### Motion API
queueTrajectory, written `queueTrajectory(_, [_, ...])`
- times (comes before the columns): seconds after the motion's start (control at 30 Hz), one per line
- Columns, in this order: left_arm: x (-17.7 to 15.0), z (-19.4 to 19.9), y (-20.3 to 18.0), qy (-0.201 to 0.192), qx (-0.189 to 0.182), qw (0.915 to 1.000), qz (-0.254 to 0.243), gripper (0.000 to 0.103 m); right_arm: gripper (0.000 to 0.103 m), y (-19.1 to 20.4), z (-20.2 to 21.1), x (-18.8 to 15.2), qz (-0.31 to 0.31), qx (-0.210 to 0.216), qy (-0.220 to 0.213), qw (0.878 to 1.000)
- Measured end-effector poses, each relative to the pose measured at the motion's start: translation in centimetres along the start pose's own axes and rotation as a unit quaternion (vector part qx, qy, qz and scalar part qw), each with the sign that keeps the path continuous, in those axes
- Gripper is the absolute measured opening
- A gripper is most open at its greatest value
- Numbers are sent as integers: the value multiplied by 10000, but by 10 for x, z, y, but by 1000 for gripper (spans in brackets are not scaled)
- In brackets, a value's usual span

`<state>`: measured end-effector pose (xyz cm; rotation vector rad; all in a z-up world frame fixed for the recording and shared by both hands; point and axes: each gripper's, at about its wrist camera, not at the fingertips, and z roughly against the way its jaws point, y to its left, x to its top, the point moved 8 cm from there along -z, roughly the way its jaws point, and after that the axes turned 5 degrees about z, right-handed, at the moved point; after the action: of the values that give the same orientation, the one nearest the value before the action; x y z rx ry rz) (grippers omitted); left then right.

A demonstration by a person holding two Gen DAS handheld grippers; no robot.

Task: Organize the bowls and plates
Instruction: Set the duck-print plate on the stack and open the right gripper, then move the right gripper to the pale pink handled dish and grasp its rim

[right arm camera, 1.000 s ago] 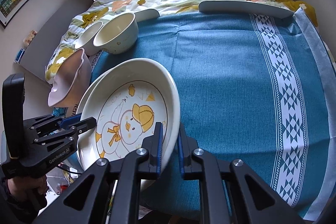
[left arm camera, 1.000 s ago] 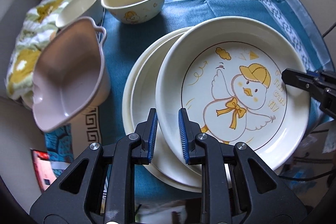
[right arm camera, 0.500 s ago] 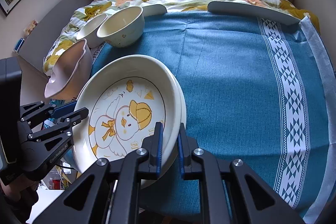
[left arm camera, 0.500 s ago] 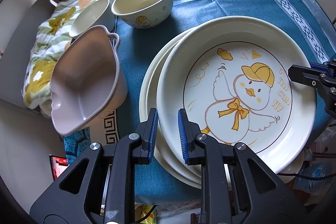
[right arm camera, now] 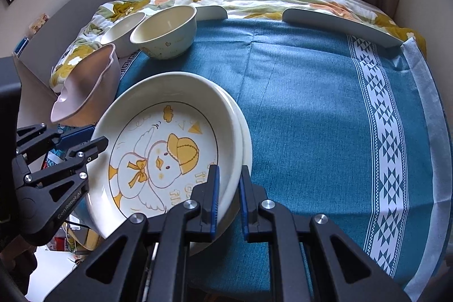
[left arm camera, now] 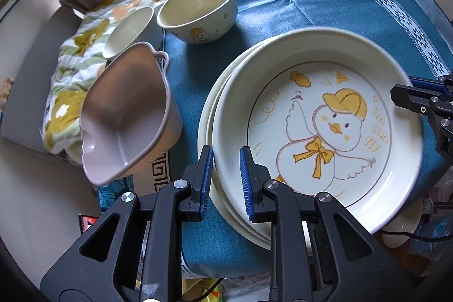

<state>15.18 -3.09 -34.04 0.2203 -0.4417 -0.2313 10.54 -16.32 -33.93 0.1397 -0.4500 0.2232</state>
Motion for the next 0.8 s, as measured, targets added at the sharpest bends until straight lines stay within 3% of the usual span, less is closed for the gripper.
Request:
queueTrajectory(0.37, [0, 3, 5, 88, -236, 9994, 246, 17, 12, 0, 2, 3, -8, 6, -46, 10000])
queueTrajectory(0.57, [20, 42, 30, -180, -577, 9940, 909, 19, 12, -6, 33, 29, -100, 388, -427, 9983])
queueTrajectory(0.6, [23, 47, 36, -215, -572, 9930, 1011, 32, 12, -6, 38, 35, -79, 484, -488, 9976])
queueTrajectory(0.63, [27, 55, 45, -264, -523, 9916, 1150, 62, 12, -6, 44, 43, -51, 613, -560, 9965])
queueTrajectory(0.67, [29, 60, 51, -341, -505, 9901, 1268, 78, 13, -5, 48, 49, -17, 676, -615, 9958])
queueTrajectory(0.7, [31, 69, 59, -495, -524, 9871, 1432, 98, 25, -4, 52, 56, 31, 714, -682, 9951])
queueTrajectory(0.73, [33, 76, 67, -642, -551, 9839, 1576, 102, 56, -3, 55, 62, 81, 769, -757, 9941])
queueTrajectory(0.77, [35, 83, 76, -744, -591, 9805, 1719, 102, 76, -1, 58, 70, 119, 874, -843, 9925])
queueTrajectory(0.8, [35, 86, 83, -754, -655, 9784, 1812, 102, 103, 0, 60, 77, 134, 984, -929, 9907])
